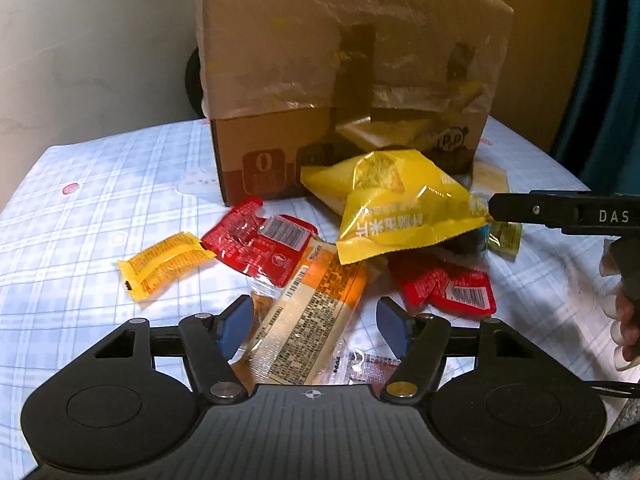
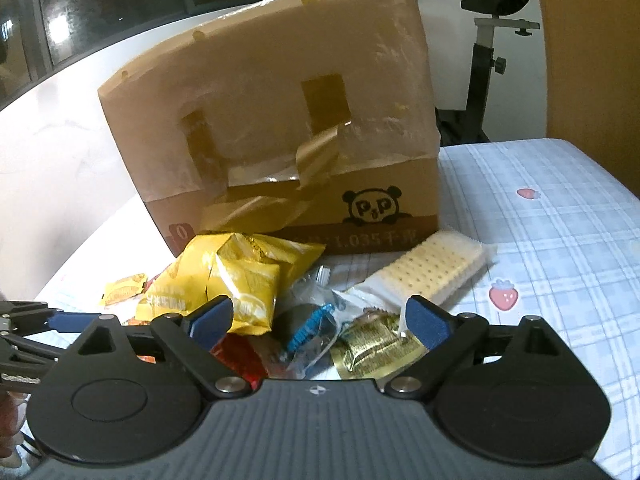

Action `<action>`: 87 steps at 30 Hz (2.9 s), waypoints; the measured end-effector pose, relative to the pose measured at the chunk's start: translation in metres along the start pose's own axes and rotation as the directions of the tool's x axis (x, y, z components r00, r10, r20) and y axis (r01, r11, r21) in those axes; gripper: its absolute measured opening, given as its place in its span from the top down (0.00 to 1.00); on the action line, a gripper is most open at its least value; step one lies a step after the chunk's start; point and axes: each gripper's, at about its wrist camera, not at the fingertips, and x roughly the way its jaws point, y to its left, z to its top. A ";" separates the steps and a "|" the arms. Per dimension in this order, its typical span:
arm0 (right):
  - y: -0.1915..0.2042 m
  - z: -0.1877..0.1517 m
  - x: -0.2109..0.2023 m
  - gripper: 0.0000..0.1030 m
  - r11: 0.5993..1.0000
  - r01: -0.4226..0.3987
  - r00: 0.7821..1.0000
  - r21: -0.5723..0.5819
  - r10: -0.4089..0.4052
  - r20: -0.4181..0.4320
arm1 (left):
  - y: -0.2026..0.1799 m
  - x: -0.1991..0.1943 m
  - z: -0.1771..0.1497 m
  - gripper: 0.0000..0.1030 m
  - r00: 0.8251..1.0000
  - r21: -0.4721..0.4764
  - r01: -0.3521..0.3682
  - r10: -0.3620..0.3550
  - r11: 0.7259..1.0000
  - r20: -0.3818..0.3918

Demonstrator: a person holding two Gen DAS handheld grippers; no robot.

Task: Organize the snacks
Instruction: 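Lower both tools to the snacks beside the box, then grasp orange-labelled bar with left tool while right tool grasps yellow chip bag, then lift both held snacks up over the box opening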

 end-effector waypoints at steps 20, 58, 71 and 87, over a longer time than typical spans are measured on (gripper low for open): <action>0.018 0.017 0.015 0.09 0.999 -0.049 0.998 -0.007 0.049 -0.025 | 0.010 -0.015 0.000 0.56 0.997 -0.098 -0.053 0.059 0.994 0.055; 0.050 0.008 0.034 0.21 0.991 -0.117 0.991 -0.067 0.112 -0.072 | 0.026 -0.048 -0.010 0.56 0.982 -0.288 -0.116 0.153 0.950 0.109; 0.066 0.013 0.065 0.12 0.982 -0.145 0.980 -0.119 0.126 -0.153 | 0.027 -0.051 -0.012 0.56 0.983 -0.305 -0.113 0.152 0.946 0.108; 0.048 0.003 0.021 0.30 0.976 -0.194 0.977 -0.099 0.183 -0.113 | 0.022 -0.056 -0.009 0.56 0.982 -0.303 -0.096 0.140 0.948 0.126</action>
